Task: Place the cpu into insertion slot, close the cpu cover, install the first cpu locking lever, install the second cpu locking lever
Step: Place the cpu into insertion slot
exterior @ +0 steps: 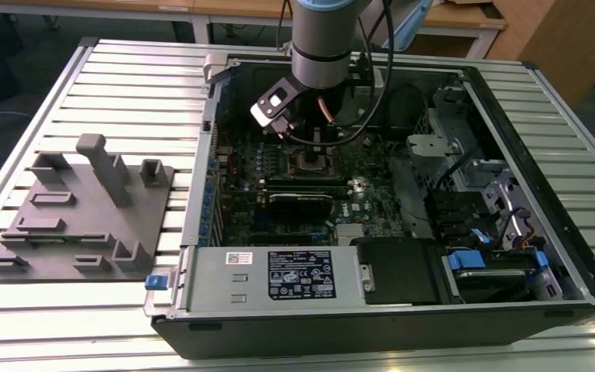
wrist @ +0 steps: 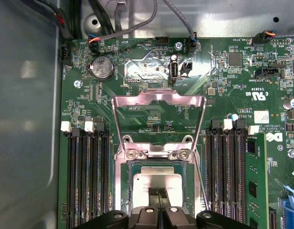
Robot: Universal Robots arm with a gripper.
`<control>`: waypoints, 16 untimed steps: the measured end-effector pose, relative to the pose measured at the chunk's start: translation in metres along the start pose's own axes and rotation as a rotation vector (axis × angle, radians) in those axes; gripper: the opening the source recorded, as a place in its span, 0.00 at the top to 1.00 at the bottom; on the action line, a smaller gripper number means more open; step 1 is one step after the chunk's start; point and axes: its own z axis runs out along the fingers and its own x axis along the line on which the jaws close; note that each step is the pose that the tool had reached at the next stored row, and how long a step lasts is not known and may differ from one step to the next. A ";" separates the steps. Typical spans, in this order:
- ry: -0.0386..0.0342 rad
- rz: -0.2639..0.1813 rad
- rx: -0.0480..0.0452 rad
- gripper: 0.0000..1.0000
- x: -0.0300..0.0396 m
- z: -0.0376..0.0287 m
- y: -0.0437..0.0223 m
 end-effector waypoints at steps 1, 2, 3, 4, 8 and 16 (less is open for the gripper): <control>0.0000 0.002 0.0000 0.90 0.0000 0.0001 0.0000; -0.0002 0.006 -0.0002 0.90 -0.0001 0.0003 -0.0001; -0.0004 0.008 -0.0003 0.90 -0.0001 0.0003 -0.0001; -0.0005 0.008 -0.0002 0.90 -0.0001 0.0003 -0.0001; 0.0002 0.009 -0.0007 0.90 0.0000 0.0016 -0.0001; -0.0020 0.009 0.0007 0.90 -0.0006 0.0055 -0.0005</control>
